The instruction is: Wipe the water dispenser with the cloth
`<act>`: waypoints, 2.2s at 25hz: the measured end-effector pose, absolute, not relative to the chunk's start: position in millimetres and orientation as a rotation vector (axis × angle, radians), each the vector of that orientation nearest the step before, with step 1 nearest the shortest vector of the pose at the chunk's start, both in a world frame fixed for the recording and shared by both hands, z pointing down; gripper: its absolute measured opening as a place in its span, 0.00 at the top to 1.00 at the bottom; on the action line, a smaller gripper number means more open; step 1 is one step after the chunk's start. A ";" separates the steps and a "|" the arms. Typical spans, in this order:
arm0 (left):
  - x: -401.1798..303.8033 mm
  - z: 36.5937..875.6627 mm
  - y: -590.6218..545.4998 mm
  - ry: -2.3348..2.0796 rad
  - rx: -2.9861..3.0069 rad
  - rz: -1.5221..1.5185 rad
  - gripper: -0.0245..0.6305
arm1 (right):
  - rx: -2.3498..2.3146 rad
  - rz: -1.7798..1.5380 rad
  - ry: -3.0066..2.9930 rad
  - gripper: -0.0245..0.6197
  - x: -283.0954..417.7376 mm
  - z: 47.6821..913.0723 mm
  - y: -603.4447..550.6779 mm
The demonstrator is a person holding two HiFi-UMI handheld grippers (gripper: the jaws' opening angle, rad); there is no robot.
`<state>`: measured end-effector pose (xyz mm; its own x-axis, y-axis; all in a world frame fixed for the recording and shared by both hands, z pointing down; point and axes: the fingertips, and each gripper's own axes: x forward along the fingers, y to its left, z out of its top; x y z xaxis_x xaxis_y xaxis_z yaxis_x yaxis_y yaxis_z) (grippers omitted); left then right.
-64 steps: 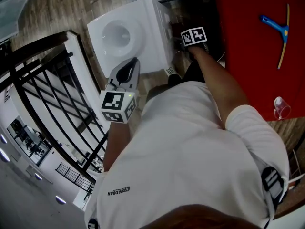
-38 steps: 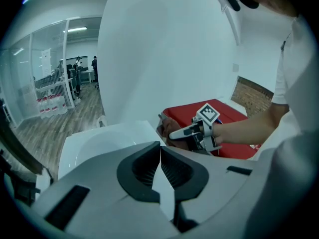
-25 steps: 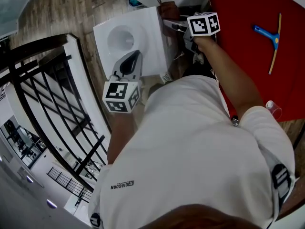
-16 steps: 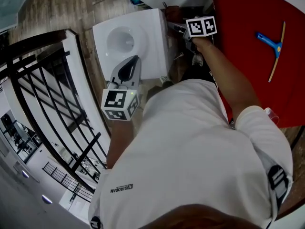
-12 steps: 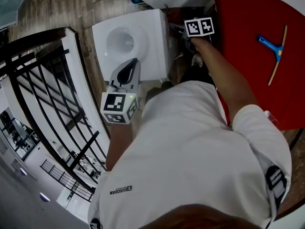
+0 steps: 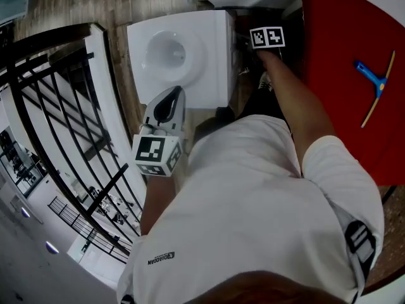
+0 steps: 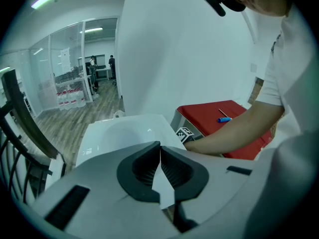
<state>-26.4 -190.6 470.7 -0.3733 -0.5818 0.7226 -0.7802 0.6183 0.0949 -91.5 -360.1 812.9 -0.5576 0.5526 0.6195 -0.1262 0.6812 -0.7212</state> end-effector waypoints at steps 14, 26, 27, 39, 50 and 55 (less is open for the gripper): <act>-21.5 473.5 -169.4 -2.095 1.021 0.312 0.96 | -0.162 0.882 -1.859 0.85 -82.2 871.9 -368.3; -29.1 457.5 -137.6 -2.111 1.143 0.241 0.96 | -0.101 0.897 -2.007 0.85 -59.3 797.8 -378.5; -30.6 456.0 -134.1 -2.116 1.160 0.234 0.96 | -0.096 0.898 -2.035 0.85 -56.2 784.2 -382.3; -55.7 448.0 -97.7 -2.234 1.287 0.150 0.96 | -0.042 0.882 -2.436 0.85 -5.2 550.4 -374.5; -74.7 461.3 -2.9 -2.296 1.184 0.059 0.96 | -0.591 0.988 -2.294 0.85 -32.9 478.3 -110.4; -68.1 463.8 24.6 -2.309 1.147 0.050 0.96 | -0.702 0.976 -2.155 0.85 -52.8 494.3 -34.9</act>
<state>-68.1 24.6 463.8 -0.4807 -0.7249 0.4933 -0.7455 0.6341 0.2053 -52.8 -34.9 494.3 -0.6373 0.6892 0.3448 0.1954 0.5773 -0.7928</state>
